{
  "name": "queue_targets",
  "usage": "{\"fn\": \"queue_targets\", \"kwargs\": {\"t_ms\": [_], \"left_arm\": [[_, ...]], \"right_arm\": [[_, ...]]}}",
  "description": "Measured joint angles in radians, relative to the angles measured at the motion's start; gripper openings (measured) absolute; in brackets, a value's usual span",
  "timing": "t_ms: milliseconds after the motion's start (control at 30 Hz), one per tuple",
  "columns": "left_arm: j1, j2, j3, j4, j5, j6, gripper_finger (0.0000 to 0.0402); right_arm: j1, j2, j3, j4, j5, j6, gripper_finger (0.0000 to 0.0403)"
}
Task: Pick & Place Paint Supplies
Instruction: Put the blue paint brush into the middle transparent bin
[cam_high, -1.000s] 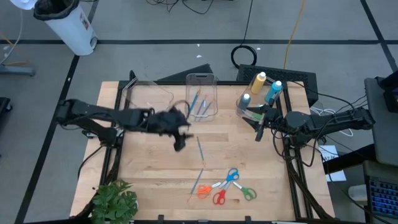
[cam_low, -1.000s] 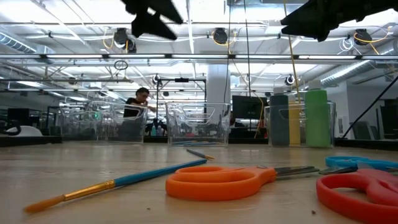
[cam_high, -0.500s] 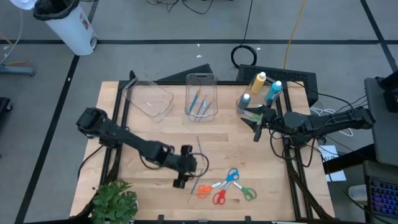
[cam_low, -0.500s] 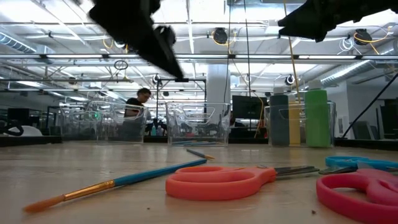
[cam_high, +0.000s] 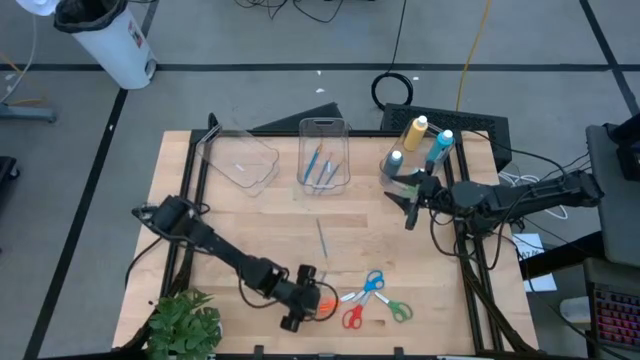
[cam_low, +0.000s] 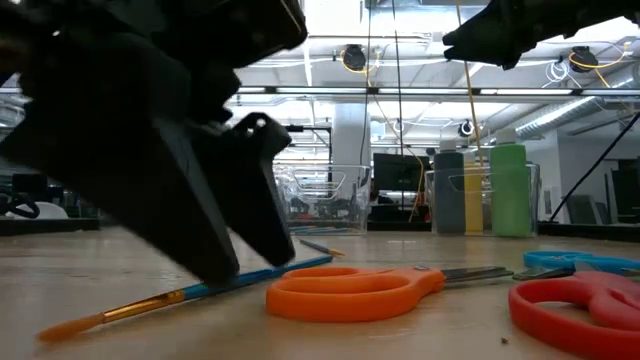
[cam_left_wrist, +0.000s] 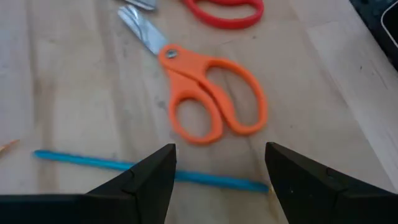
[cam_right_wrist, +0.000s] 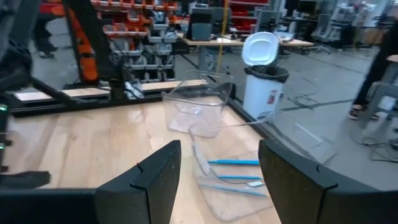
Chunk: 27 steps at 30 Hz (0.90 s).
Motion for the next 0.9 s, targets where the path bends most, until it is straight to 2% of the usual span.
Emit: {"fn": "queue_targets", "kwargs": {"t_ms": [200, 400, 600, 800, 900], "left_arm": [[-0.039, 0.038, 0.002, 0.034, -0.059, -0.068, 0.0255], [-0.045, 0.031, 0.008, -0.11, -0.095, -0.147, 0.0255], [-0.027, 0.012, 0.005, -0.182, -0.104, -0.149, 0.0255], [-0.006, -0.043, 0.003, -0.245, -0.155, -0.119, 0.0255], [0.008, -0.098, 0.003, -0.294, -0.2, -0.18, 0.0255]], "right_arm": [[0.001, 0.001, 0.0, -0.008, -0.057, 0.04, 0.021], [0.001, 0.001, 0.0, -0.011, -0.08, 0.065, 0.021], [0.001, 0.001, -0.025, 0.011, -0.078, 0.077, 0.021], [0.0, 0.001, -0.036, 0.028, -0.077, 0.077, 0.021], [0.0, 0.001, -0.036, 0.032, -0.077, 0.077, 0.021]]}}
